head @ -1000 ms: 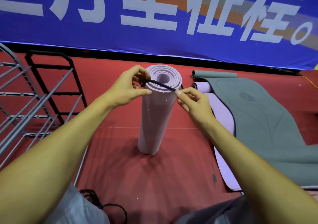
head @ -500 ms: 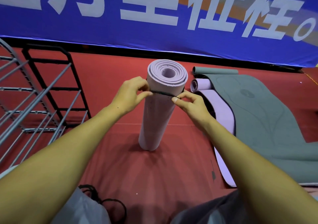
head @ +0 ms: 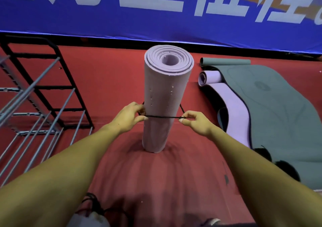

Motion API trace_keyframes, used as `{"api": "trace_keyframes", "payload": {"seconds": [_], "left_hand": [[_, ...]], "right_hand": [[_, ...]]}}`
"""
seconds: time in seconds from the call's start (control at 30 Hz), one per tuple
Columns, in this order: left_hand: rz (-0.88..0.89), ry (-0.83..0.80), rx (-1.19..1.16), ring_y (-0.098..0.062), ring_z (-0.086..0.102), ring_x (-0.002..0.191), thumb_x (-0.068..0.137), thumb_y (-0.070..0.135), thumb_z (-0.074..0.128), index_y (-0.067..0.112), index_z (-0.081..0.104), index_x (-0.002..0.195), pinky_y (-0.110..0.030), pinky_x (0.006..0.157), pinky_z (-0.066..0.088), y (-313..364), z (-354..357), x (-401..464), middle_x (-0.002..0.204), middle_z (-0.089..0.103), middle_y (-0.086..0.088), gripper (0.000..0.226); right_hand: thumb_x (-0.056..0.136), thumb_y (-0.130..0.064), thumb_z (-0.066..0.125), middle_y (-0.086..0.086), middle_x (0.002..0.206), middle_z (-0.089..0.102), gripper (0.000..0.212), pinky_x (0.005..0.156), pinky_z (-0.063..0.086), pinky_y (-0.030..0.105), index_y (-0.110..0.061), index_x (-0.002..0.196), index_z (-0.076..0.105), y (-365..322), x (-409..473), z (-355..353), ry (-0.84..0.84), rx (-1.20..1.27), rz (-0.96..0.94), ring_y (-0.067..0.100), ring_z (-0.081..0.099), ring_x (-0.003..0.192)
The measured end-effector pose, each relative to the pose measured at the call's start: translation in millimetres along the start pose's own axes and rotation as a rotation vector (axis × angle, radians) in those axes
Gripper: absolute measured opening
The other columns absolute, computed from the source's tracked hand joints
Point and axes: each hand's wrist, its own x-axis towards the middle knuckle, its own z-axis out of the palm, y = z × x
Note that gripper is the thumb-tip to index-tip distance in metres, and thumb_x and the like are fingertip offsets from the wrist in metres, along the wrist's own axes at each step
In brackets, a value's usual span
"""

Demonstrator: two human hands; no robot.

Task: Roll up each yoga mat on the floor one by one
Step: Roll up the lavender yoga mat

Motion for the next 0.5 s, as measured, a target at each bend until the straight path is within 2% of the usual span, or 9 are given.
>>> {"api": "trace_keyframes", "payload": {"seconds": [0.03, 0.1, 0.17, 0.27, 0.33, 0.4, 0.5], "left_hand": [[-0.021, 0.001, -0.018, -0.018, 0.055, 0.087, 0.088, 0.025, 0.082, 0.029, 0.059, 0.09, -0.031, 0.079, 0.039, -7, 7, -1, 0.094, 0.056, 0.001, 0.024], [-0.043, 0.021, -0.072, -0.016, 0.055, 0.086, 0.087, 0.023, 0.084, 0.029, 0.059, 0.086, -0.03, 0.079, 0.04, -13, 13, 2, 0.093, 0.057, 0.004, 0.025], [-0.071, 0.029, -0.146, -0.017, 0.061, 0.086, 0.082, 0.027, 0.089, 0.033, 0.062, 0.081, -0.03, 0.081, 0.048, -11, 12, 9, 0.092, 0.062, 0.003, 0.028], [-0.18, 0.04, -0.343, -0.008, 0.069, 0.078, 0.071, 0.021, 0.097, 0.024, 0.069, 0.081, -0.027, 0.081, 0.056, -9, 9, 14, 0.087, 0.074, 0.002, 0.03], [-0.275, 0.078, -0.464, -0.003, 0.069, 0.072, 0.065, 0.022, 0.1, 0.015, 0.069, 0.092, -0.025, 0.074, 0.056, -7, 8, 13, 0.086, 0.076, 0.004, 0.042], [-0.355, 0.161, -0.522, -0.004, 0.07, 0.075, 0.059, 0.031, 0.103, 0.015, 0.065, 0.109, -0.023, 0.074, 0.056, -5, 5, 12, 0.099, 0.073, 0.004, 0.065], [-0.387, 0.213, -0.585, -0.016, 0.069, 0.105, 0.052, 0.043, 0.105, 0.02, 0.051, 0.142, -0.034, 0.094, 0.059, 0, -1, 15, 0.13, 0.063, -0.001, 0.108]], "right_hand": [[0.094, -0.014, 0.078, -0.008, 0.083, 0.066, 0.014, 0.08, 0.044, 0.014, -0.003, 0.091, 0.07, 6, 3, 6, -0.007, -0.006, 0.005, -0.005, 0.054, 0.076], [0.095, -0.012, 0.076, -0.01, 0.082, 0.067, 0.012, 0.076, 0.045, 0.012, -0.005, 0.088, 0.068, 13, 10, 19, -0.008, 0.029, -0.004, -0.006, 0.056, 0.074], [0.095, -0.008, 0.074, -0.011, 0.081, 0.068, 0.012, 0.072, 0.046, 0.013, -0.012, 0.086, 0.067, 9, 18, 29, 0.005, 0.082, -0.005, -0.008, 0.058, 0.069], [0.091, -0.007, 0.077, -0.01, 0.086, 0.071, 0.013, 0.078, 0.05, 0.028, -0.015, 0.086, 0.069, 1, 23, 29, 0.042, 0.17, 0.012, 0.0, 0.062, 0.079], [0.091, -0.013, 0.078, -0.009, 0.093, 0.074, 0.008, 0.08, 0.053, 0.037, -0.017, 0.094, 0.071, -5, 21, 23, 0.073, 0.299, 0.049, 0.01, 0.067, 0.091], [0.09, -0.02, 0.081, -0.005, 0.103, 0.077, 0.015, 0.085, 0.057, 0.043, -0.02, 0.101, 0.07, -11, 19, 18, 0.112, 0.376, 0.067, 0.018, 0.072, 0.103], [0.084, -0.028, 0.089, -0.007, 0.128, 0.07, 0.051, 0.095, 0.059, 0.049, -0.026, 0.127, 0.062, -23, 21, 15, 0.15, 0.332, 0.002, 0.01, 0.065, 0.123]]}}
